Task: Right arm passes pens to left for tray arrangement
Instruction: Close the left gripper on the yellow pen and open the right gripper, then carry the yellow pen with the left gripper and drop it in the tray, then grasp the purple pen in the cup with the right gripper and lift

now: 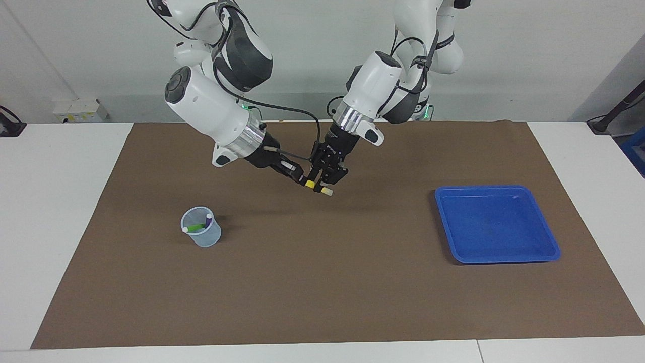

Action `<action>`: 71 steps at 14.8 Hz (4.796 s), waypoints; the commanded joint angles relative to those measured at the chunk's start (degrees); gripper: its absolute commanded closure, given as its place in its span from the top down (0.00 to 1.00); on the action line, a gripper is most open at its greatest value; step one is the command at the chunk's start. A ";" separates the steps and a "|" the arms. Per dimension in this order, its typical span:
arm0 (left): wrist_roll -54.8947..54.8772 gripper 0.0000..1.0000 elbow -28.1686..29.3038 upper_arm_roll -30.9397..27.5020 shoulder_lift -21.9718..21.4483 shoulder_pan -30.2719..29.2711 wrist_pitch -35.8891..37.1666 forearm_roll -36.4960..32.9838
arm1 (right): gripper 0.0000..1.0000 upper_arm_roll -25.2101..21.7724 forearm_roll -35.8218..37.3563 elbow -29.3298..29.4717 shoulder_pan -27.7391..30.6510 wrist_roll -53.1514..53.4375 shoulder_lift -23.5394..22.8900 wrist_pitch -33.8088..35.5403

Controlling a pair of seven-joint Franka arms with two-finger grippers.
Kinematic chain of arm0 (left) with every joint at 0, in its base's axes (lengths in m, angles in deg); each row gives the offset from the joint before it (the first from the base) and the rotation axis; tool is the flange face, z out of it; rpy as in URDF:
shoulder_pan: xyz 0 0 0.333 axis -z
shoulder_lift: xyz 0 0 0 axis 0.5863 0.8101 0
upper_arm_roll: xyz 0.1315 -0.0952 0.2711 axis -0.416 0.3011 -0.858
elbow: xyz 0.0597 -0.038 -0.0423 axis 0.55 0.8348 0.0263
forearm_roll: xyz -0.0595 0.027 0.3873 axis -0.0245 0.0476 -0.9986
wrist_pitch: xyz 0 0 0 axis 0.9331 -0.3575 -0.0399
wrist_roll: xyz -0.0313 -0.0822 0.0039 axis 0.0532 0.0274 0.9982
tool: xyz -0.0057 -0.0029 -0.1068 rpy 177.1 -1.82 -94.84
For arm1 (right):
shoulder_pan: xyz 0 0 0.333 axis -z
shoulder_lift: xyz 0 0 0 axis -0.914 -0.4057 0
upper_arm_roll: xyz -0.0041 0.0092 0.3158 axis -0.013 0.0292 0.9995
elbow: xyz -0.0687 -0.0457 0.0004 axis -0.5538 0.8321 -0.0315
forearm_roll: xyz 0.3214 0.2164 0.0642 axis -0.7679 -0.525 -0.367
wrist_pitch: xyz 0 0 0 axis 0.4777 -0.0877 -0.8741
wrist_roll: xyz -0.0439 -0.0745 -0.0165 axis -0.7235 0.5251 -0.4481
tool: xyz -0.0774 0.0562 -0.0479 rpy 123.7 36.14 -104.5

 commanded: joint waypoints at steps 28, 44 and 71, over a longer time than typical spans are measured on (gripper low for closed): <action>-52.28 0.00 -9.86 -1.21 1.06 -13.51 29.92 -7.38 | 0.91 -0.37 30.98 -4.22 10.59 -41.17 3.94 8.09; -129.28 0.00 -8.46 -1.29 -0.87 -38.83 42.33 -18.03 | 0.79 0.07 43.85 -12.22 8.92 -47.35 -1.42 -6.24; -145.48 0.00 3.32 -1.30 9.50 -52.02 17.64 -23.74 | 0.02 -0.02 43.94 -5.38 10.32 -50.95 -1.51 2.62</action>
